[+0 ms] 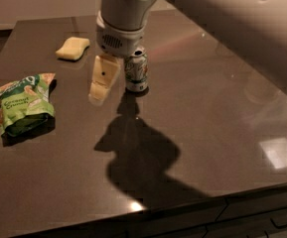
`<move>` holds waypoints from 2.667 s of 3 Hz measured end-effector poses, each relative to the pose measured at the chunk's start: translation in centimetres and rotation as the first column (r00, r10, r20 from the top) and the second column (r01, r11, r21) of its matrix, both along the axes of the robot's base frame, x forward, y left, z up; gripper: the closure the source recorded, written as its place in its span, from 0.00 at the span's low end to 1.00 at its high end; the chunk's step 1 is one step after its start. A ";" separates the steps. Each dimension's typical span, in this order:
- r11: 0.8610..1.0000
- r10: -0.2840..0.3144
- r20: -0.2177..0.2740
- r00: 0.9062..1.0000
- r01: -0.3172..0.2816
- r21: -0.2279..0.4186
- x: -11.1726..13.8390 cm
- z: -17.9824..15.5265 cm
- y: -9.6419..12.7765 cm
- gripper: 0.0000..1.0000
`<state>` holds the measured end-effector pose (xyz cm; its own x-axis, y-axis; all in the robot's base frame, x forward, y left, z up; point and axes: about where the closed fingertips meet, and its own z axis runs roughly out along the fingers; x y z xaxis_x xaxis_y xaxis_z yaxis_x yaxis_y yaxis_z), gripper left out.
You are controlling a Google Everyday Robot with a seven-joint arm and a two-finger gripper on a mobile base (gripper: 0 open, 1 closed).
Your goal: Pick green rice chip bag
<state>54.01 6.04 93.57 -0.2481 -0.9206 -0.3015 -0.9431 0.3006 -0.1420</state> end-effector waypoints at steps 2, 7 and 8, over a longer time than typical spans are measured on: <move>0.999 0.046 -0.025 0.999 -0.045 0.021 0.8 -0.5 8.3 0.00; 0.999 0.019 -0.188 0.982 -0.027 -0.040 -0.7 -4.9 20.7 0.00; 0.998 -0.013 -0.203 0.979 0.001 -0.062 -0.6 -5.4 21.8 0.00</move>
Offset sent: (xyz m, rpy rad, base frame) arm 0.0085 0.1304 -0.0103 0.0224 0.0486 0.0716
